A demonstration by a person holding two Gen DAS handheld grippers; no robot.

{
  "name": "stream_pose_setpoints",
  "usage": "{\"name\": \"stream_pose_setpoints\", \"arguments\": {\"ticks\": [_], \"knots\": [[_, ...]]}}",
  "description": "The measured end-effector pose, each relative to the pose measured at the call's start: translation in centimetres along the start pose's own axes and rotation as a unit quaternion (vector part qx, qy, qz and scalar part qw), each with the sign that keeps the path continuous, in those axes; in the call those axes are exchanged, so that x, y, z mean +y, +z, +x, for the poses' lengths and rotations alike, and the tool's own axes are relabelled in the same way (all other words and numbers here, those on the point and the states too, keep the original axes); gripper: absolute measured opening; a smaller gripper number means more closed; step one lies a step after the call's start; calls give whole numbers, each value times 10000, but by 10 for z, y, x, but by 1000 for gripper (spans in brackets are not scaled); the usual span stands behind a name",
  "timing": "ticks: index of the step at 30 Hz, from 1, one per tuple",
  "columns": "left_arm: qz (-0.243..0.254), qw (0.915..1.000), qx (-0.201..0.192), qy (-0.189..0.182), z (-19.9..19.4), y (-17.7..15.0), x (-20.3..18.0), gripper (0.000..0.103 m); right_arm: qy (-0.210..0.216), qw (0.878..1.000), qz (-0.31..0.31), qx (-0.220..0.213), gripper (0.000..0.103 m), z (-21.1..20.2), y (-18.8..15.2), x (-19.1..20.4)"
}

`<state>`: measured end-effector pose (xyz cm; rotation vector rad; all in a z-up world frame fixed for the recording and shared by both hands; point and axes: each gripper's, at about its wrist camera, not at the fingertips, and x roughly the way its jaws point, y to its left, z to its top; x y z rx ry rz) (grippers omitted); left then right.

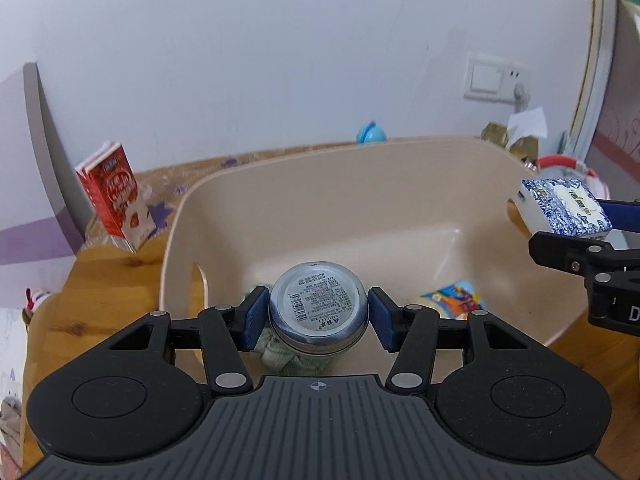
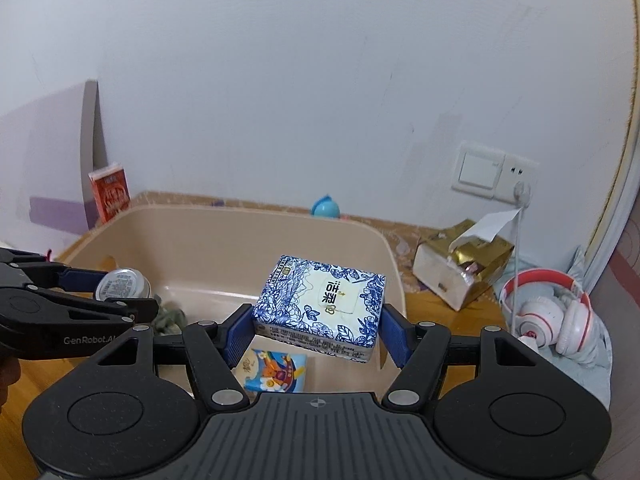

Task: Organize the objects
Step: 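Lift both items over the basket and open both tools to release them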

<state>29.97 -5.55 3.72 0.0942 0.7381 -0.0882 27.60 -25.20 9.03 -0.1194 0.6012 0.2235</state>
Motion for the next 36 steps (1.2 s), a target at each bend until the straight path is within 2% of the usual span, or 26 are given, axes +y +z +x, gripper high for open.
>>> {"name": "stream_pose_setpoints", "arguments": {"ticks": [4,11,13,18,20,23,25,36], "knots": [[-44,9998,197,-17,13,-2,2,55,29,9997,29,245,64,18,-3,-2],[-13,9996,296,-43,18,-3,-1,56,1,9986,-63,516,65,34,-5,-2],[-57,9996,257,-64,16,-3,-2,58,-11,9985,-62,544,71,35,-6,-1],[-56,10000,-14,-31,-2,-1,-3,75,10,9991,16,416,79,28,-6,-1],[-52,9999,-145,23,-12,-1,-2,76,1,9994,42,343,82,23,-5,-1],[-108,9996,-270,31,-26,0,1,79,-7,9997,95,203,94,10,-4,-2],[-162,9993,-349,34,-36,-1,3,80,-10,9999,125,107,97,1,-3,-2],[-282,9975,-642,56,-85,-22,7,84,-41,9997,5,-225,102,-51,-11,2]]}}
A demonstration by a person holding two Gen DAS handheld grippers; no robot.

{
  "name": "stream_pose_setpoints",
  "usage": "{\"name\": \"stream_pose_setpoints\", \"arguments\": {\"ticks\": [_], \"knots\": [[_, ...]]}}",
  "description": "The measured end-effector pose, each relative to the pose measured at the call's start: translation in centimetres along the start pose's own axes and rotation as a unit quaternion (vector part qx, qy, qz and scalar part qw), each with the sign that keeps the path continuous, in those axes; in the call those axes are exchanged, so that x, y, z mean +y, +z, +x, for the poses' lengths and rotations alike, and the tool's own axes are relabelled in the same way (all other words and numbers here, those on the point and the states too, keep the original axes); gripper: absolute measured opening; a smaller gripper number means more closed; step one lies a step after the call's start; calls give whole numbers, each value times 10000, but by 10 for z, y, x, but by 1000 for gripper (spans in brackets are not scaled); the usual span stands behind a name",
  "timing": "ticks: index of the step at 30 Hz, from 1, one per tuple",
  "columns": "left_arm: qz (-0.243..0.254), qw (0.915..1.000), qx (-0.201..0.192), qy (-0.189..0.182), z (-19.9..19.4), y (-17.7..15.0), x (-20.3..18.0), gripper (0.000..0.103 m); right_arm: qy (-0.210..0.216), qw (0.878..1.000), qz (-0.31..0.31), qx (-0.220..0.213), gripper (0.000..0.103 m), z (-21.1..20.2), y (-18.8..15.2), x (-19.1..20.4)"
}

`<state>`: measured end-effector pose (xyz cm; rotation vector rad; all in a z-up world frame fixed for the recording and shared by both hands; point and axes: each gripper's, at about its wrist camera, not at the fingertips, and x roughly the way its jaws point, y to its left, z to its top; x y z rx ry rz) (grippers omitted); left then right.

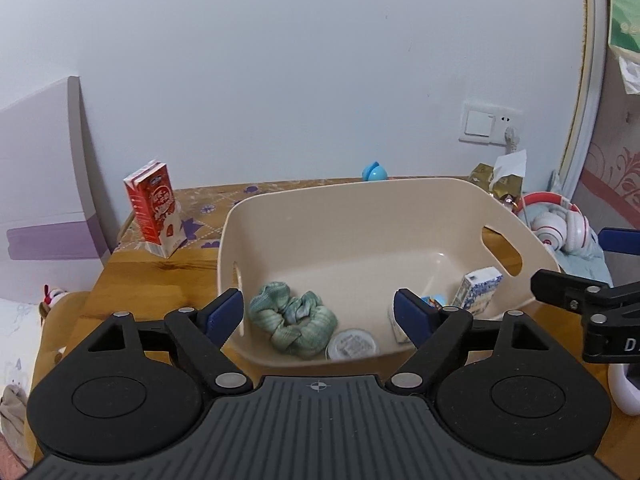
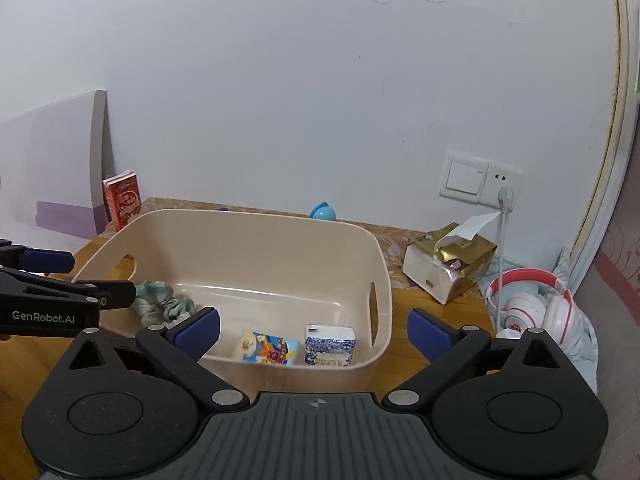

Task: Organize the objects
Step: 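Lift both items over the basket and open both tools to release them, then move both tools back toward the table items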

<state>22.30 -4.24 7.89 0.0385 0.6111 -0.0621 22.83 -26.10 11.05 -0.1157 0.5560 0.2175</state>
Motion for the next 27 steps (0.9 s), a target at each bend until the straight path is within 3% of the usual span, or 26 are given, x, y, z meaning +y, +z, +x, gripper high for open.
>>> {"name": "stream_pose_setpoints", "arguments": {"ticks": [10,27], "knots": [[-118,9998,52,-159,-28,-28,3,86,-57,9997,-228,-5,103,-31,-22,6],[-150,9977,657,-96,-17,-88,3,86,-43,9976,-204,667,103,-22,-87,10]]}}
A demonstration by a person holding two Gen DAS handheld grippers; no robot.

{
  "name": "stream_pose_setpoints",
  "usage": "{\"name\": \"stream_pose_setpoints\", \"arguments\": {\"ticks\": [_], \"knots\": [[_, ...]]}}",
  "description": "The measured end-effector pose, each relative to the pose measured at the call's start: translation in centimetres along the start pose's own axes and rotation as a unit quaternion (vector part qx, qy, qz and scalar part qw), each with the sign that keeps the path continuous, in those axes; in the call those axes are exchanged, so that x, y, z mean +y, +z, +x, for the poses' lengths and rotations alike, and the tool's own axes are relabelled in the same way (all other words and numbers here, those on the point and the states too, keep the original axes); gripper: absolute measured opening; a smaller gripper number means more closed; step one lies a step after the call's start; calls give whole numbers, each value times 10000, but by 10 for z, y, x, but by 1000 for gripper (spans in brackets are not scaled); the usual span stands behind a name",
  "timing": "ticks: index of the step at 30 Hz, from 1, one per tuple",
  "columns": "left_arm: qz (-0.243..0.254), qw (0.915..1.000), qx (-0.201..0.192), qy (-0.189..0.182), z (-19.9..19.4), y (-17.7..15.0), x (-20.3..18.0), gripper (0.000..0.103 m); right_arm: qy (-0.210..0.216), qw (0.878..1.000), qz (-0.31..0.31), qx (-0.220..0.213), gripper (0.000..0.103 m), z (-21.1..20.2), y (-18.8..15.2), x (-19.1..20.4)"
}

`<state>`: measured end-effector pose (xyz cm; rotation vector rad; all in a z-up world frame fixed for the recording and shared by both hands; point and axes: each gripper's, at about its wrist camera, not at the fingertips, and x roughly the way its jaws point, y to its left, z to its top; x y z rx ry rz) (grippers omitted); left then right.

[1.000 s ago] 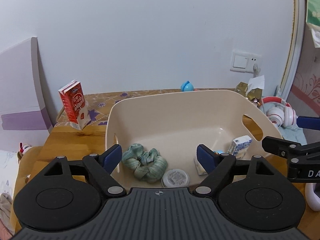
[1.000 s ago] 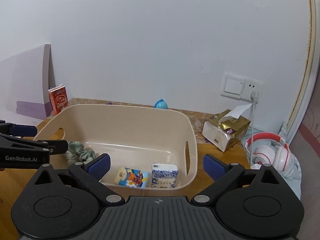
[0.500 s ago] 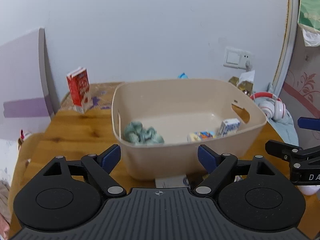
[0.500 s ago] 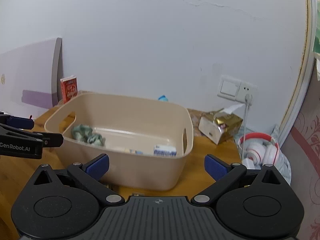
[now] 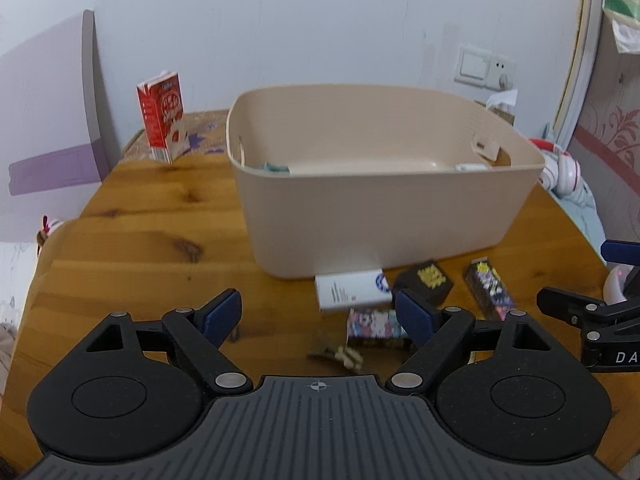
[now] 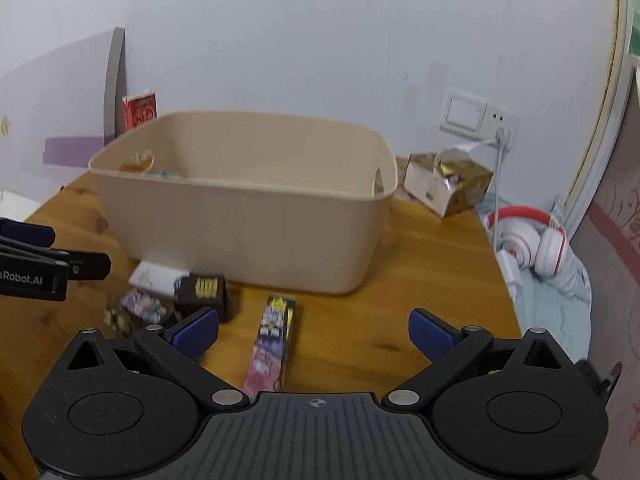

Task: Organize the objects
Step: 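Move both tools back toward the table items, then grasp the long cartoon box with the right tool while the left tool grasps the hair clip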

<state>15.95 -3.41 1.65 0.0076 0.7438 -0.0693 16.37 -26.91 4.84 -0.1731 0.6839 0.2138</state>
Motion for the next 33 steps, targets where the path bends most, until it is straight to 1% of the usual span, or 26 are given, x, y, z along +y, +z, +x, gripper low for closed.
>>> {"name": "stream_pose_setpoints", "arguments": {"ticks": [3,9,13,17,18,20,22,23,24,26,28,29,30,32,33], "knots": [[18,9999,137,31,7,-6,0,86,8,9999,-4,133,103,7,-8,-1],[16,9991,426,-20,21,-19,0,86,43,9993,48,369,103,18,-23,-1],[4,9981,607,-46,31,-25,-3,86,-5,9989,-13,462,103,27,-30,1],[-2,9975,703,-37,39,-28,-6,85,56,9986,-3,534,103,34,-33,1],[5,9973,729,-34,41,-29,-6,85,69,9985,1,546,102,35,-34,1],[-19,9970,768,-48,44,-30,-5,84,103,9982,9,589,98,39,-35,2],[-59,9967,804,-60,46,-31,-4,78,154,9978,16,646,95,43,-36,2],[-72,9967,811,-62,47,-31,-4,78,177,9976,7,669,94,44,-36,2],[-57,9969,783,-39,47,-31,-4,75,204,9974,-21,690,93,46,-36,3],[-50,9970,772,-34,47,-31,-4,72,222,9971,-92,718,87,47,-37,6],[-56,9973,737,-23,46,-30,-3,60,242,9967,-196,747,81,48,-37,9],[-65,9973,726,-18,46,-30,-2,58,262,9965,-244,751,78,49,-37,12],[-80,9974,717,-27,45,-29,-1,53,289,9965,-288,736,77,49,-37,13],[-76,9974,707,-59,44,-29,0,45,320,9962,-385,714,69,48,-36,17],[-70,9975,704,-87,44,-28,0,37,344,9960,-413,710,66,48,-35,18]]}}
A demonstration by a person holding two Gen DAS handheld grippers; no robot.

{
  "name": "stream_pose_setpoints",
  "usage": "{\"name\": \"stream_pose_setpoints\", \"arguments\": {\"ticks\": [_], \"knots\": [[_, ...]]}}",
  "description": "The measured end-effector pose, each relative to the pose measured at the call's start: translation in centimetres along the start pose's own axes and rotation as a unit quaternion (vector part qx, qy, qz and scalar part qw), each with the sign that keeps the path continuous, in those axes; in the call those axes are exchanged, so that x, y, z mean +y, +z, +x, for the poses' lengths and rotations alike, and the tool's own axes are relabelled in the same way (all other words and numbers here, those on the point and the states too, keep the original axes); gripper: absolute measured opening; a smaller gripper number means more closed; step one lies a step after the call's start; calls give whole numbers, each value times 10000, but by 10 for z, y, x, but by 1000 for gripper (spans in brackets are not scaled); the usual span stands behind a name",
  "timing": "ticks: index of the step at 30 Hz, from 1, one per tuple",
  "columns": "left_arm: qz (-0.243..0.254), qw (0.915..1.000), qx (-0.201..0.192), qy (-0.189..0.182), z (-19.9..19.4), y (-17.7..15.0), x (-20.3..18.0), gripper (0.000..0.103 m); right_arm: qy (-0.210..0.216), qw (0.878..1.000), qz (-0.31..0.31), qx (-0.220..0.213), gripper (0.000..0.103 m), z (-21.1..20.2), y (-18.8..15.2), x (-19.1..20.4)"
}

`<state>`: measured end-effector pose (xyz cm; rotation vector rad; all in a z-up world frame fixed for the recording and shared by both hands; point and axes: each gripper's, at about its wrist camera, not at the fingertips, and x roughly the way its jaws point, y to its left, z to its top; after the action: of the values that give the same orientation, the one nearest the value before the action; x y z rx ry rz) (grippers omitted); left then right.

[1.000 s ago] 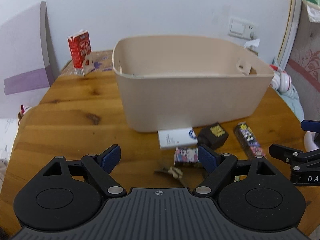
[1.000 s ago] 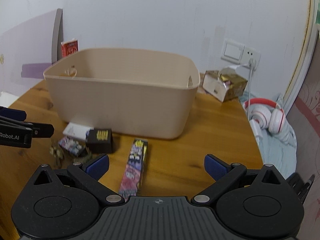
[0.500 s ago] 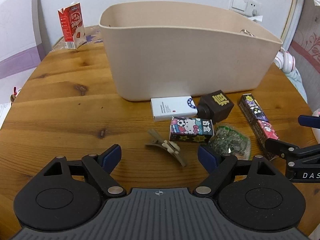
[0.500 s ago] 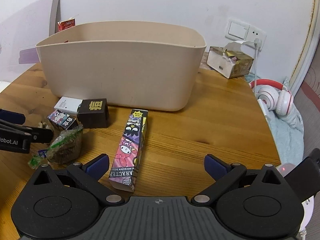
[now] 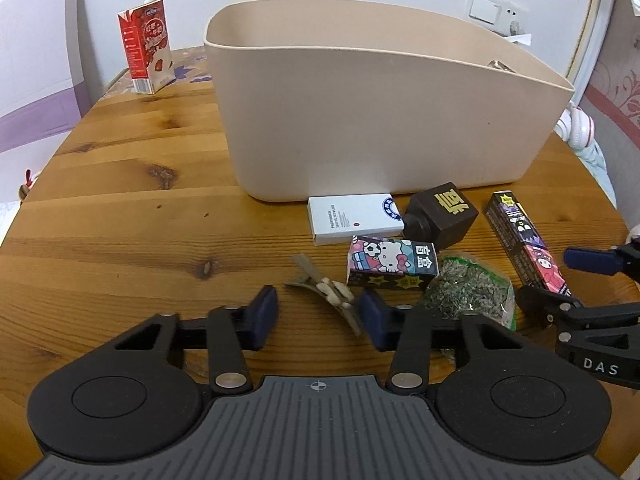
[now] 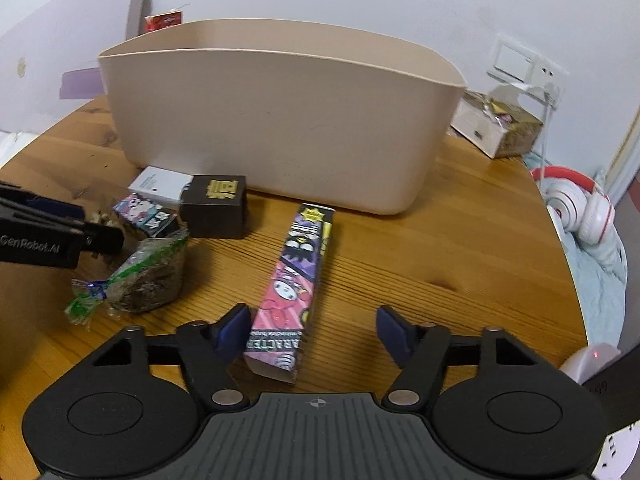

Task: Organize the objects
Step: 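Grasp the long cartoon box with the right tool while the left tool grasps the hair clip, then carry both items into the basket and open both tools to release them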

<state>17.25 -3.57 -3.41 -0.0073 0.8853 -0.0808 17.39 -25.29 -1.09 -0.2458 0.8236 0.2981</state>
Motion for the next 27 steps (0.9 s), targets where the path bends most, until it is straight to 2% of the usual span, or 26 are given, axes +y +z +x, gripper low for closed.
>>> {"name": "stream_pose_setpoints", "arguments": {"ticks": [3,4,8,18,27], "knots": [[-30,9999,6,-103,-1,0,2,19,85,10000,-6,-2,47,-1,1,2],[-17,10000,-6,-92,-1,0,2,17,131,9999,6,4,38,-1,1,2],[0,9999,-56,-124,-2,-2,4,15,158,9999,34,9,24,-2,1,4],[-45,9997,-126,-223,-11,-4,7,14,101,9997,223,-90,23,-13,-4,-3],[13,9985,-493,-228,-39,3,8,14,32,9988,305,-376,23,-38,-3,-6]]}}
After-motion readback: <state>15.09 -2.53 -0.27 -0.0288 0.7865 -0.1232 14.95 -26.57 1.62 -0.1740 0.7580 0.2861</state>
